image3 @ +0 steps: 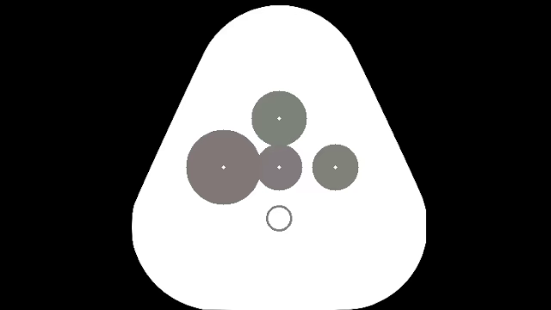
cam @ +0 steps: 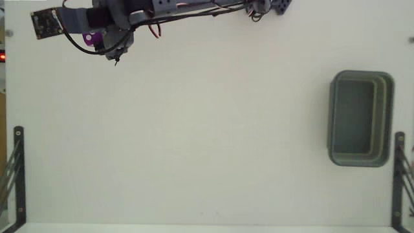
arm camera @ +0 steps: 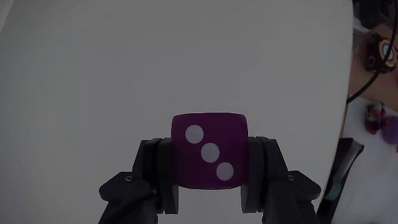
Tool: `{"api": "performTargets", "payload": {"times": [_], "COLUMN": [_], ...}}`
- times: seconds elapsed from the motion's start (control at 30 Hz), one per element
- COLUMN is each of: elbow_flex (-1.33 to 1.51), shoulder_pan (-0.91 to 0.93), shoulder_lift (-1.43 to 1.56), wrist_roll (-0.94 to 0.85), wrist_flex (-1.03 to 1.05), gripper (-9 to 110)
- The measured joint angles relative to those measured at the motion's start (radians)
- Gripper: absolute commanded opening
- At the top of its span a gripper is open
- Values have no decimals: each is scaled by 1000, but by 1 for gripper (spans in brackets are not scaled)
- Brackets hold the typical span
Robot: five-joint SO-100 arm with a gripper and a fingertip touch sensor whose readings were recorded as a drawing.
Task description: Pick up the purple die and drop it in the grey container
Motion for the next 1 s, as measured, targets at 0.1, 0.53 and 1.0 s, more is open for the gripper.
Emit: {"api": "performTargets", "payload": {"times": [0.1,0.53,1.0], "elbow_flex": [0,0,0], "shoulder_pan": [0,0,-21], "shoulder_lift": [0,0,0], "wrist_roll": [0,0,0], "wrist_flex": [0,0,0], "gripper": [50,50,50]}}
